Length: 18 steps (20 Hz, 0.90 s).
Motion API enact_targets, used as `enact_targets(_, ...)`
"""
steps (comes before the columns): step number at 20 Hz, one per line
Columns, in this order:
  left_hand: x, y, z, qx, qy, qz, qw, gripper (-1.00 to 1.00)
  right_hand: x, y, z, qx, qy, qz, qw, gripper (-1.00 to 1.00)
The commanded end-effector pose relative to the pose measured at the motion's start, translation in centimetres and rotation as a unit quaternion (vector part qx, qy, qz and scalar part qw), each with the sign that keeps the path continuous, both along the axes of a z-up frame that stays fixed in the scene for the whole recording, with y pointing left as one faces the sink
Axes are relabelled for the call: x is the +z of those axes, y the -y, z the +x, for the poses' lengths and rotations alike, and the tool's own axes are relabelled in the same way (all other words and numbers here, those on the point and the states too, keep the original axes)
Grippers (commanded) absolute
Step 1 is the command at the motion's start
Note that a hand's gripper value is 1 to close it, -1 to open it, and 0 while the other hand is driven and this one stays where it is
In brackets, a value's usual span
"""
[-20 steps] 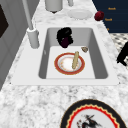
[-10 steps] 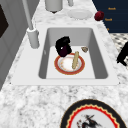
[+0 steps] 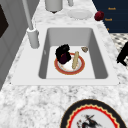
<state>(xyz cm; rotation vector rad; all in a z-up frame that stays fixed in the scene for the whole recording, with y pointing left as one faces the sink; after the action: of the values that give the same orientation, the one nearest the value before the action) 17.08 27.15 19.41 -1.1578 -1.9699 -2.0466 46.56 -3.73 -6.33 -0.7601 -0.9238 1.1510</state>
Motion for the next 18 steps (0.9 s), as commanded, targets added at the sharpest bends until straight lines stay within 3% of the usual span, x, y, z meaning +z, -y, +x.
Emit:
enact_targets(1, 0.0, 0.0, 0.0, 0.000, 0.000, 0.000, 1.0000, 0.00, -3.1, 0.0, 0.3, -0.001, 0.017, 0.014, 0.9998, 1.00)
enact_targets(6, 0.0, 0.0, 0.0, 0.000, 0.000, 0.000, 1.0000, 0.00, -6.6, 0.0, 0.2, -0.007, 0.004, 0.033, 0.9994, 1.00)
enact_targets(8, 0.0, 0.0, 0.0, 0.000, 0.000, 0.000, 1.0000, 0.00, -6.6, 0.1, 0.8, -0.006, 0.004, 0.045, 0.9989, 1.00)
enact_targets(10, 0.0, 0.0, 0.0, 0.000, 0.000, 0.000, 1.0000, 0.00, -5.1, 0.3, 2.3, -0.004, -0.011, 0.039, 0.9992, 1.00)
enact_targets(14, 0.0, 0.0, 0.0, 0.000, 0.000, 0.000, 1.0000, 0.00, -4.9, 0.9, 1.5, 0.004, -0.022, 0.037, 0.9991, 1.00)
enact_targets(15, 0.0, 0.0, 0.0, 0.000, 0.000, 0.000, 1.0000, 0.00, -3.7, 1.0, 1.3, 0.004, -0.022, 0.041, 0.9989, -1.00)
enact_targets(18, 0.0, 0.0, 0.0, 0.000, 0.000, 0.000, 1.0000, 0.00, -2.0, 0.9, 1.1, 0.016, -0.061, 0.044, 0.9971, -1.00)
